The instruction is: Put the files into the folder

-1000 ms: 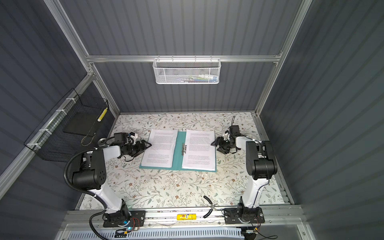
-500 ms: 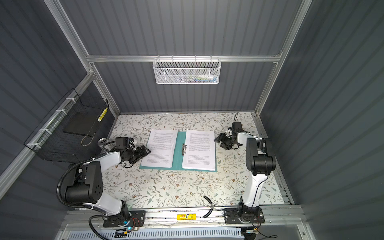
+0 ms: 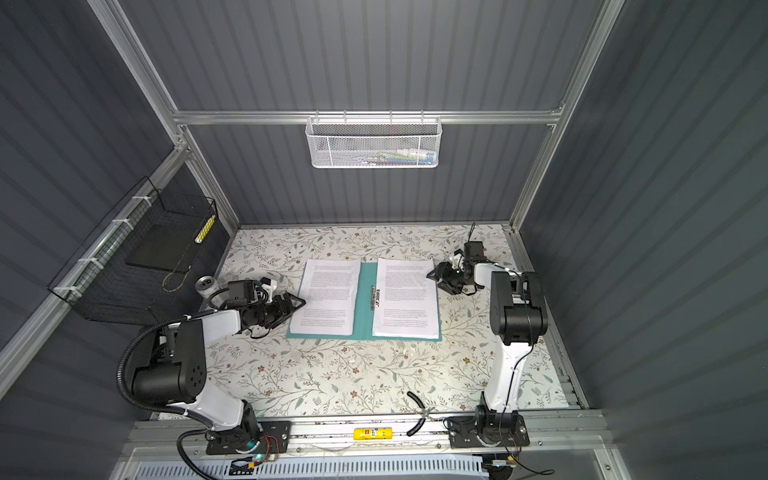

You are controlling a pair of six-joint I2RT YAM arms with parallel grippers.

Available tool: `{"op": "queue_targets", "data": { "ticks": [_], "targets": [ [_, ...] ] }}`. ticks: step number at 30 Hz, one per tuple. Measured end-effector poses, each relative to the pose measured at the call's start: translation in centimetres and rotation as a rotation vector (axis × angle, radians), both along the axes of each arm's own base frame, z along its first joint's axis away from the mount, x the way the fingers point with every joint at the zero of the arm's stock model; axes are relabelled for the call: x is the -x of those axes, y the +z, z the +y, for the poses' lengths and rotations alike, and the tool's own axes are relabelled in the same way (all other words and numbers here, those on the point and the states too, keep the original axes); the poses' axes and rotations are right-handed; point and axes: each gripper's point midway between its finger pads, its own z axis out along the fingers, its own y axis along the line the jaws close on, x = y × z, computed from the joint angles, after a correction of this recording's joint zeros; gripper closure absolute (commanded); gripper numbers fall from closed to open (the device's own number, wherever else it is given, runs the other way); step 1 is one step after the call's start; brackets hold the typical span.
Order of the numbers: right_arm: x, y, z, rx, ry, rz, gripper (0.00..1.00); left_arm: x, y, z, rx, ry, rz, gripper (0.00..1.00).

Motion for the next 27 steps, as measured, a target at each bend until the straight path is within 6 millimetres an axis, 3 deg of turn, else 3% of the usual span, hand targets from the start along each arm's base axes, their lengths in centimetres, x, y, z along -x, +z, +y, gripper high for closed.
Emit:
{"op": "queue_targets", "data": {
  "ticks": [7,11,13,20,24,27],
  "targets": [
    [-0.3,0.0,-0.4,0.010,-0.008,-0.010,0.39,-0.4,5.0,-1.5,0.131,-0.026,-0.112,0.22],
    [0.3,0.0,0.5,-0.014,0.017,0.003,0.39,0.3,8.2,-2.8,0.191,-0.073,-0.174,0.20],
    [0.5,0.0,1.0,-0.021,0.029,0.009,0.39,0.5,8.7,-3.0,0.191,-0.083,-0.179,0.22],
    [0.9,-0.1,1.6,-0.040,0.042,0.016,0.39,1.3,7.0,-3.3,0.180,-0.082,-0.086,0.22],
    [1.0,-0.1,1.7,-0.056,0.044,0.011,0.39,1.5,8.6,-4.2,0.157,-0.101,-0.116,0.21],
    [1.1,-0.1,1.8,-0.066,0.042,0.003,0.38,1.6,10.8,-6.1,0.146,-0.143,-0.163,0.20]
  ]
}}
